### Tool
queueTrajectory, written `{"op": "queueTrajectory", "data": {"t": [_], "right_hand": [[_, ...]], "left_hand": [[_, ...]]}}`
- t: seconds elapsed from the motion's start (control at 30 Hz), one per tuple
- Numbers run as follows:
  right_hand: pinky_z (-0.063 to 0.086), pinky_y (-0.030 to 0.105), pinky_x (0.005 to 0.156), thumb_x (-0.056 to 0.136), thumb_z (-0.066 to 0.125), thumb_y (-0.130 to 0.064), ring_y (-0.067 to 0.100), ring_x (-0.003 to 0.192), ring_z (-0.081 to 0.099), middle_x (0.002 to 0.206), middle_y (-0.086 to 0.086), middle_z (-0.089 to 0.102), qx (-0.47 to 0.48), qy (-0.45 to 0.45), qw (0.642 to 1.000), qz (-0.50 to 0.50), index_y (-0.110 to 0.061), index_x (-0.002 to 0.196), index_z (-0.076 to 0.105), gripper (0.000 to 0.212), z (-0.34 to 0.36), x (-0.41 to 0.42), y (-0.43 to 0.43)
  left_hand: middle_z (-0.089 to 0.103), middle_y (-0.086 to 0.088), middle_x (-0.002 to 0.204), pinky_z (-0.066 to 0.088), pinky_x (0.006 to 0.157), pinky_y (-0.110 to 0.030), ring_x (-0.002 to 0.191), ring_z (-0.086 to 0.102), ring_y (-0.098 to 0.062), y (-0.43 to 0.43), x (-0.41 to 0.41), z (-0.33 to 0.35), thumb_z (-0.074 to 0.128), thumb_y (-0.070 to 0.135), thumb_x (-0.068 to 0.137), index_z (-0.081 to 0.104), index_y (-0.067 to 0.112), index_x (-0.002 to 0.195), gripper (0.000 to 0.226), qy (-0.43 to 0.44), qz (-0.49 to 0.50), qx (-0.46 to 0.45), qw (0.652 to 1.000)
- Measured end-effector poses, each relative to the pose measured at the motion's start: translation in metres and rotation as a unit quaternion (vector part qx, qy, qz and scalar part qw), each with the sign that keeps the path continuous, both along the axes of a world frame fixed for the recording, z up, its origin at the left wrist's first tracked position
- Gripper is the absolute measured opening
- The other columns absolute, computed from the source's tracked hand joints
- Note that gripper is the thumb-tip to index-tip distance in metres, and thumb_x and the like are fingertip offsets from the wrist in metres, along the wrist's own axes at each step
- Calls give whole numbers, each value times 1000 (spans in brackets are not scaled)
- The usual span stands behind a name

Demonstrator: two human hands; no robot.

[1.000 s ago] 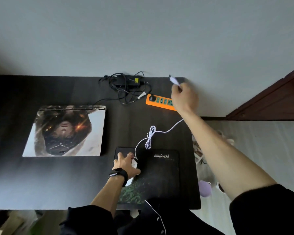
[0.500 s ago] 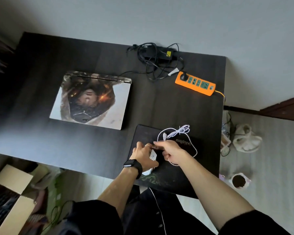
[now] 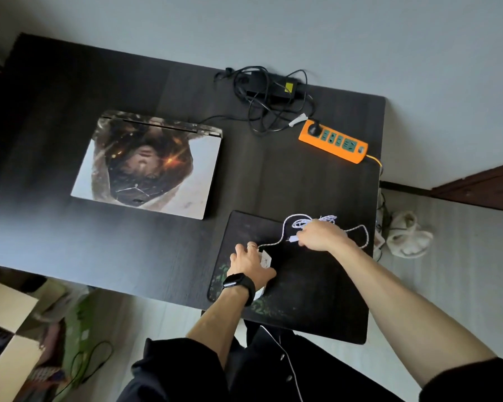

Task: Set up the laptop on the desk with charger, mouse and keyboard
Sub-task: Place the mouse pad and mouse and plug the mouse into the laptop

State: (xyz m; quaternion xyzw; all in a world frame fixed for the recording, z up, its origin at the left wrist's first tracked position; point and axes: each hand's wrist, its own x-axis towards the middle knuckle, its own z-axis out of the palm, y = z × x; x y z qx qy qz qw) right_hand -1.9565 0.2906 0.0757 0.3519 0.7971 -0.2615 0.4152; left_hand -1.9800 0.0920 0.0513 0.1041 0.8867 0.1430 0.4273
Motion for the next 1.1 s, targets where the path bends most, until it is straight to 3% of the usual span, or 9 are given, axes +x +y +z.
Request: {"op": "queueTrajectory", "data": {"t": [0.17,0.23,0.33,0.47,0.6,0.73,0.93,1.1], "right_hand": [[41,32,63,99,49,-37,25,77,62,80,4,69,15,186,981,-49,-11,89,71,35,20,-24,-16],[41,31,66,100,49,-38,24,79,59,84,1,69,32,254,963,-84,-17,93,70,31,22,-39,-27],[48,35,77,99,51,-39,26,88,62,92,-1,73,19,305,946,-107,-23,100,70,25,13,-66,-45],[46,42,88,98,49,-38,30,99,58,95,1,73,21,317,941,-114,-26,103,68,24,-11,-100,-71],[36,40,80,99,49,-31,32,97,55,80,-5,63,53,318,936,-141,-26,101,67,18,-40,-124,-90],[34,40,78,101,50,-30,30,94,54,77,-9,58,66,335,927,-158,-24,102,66,17,-65,-139,-95],[36,41,80,101,50,-34,26,93,56,87,-4,70,99,366,913,-149,-24,107,68,21,-82,-149,-100],[30,39,78,103,47,-35,25,92,57,91,-4,71,84,405,903,-117,-24,110,69,26,-92,-168,-90]], "left_hand": [[43,-2,130,46,98,-37,114,54,-27,-13,-9,-2,62,39,84,47,21,132,53,-18,8,50,999],[44,2,130,48,95,-34,113,55,-20,-27,-22,-1,59,41,86,51,24,129,47,5,11,64,998],[44,2,131,46,95,-35,121,46,-21,-54,-59,2,58,37,87,52,24,128,44,116,2,60,991],[43,-3,137,40,103,-38,128,42,-25,-76,-130,2,63,38,85,48,20,135,56,232,-36,51,971],[30,-6,154,27,115,-44,142,27,-27,-74,-196,-13,58,52,85,32,24,146,73,266,-119,19,956],[9,-2,163,8,120,-49,150,3,-23,-62,-224,-31,51,61,85,20,34,152,78,274,-190,8,943],[1,2,164,7,119,-55,151,-4,-20,-68,-215,-52,44,61,88,7,41,154,79,333,-190,19,923],[4,2,164,9,119,-57,151,-2,-19,-61,-213,-65,42,59,87,9,38,155,78,363,-183,8,914]]}}
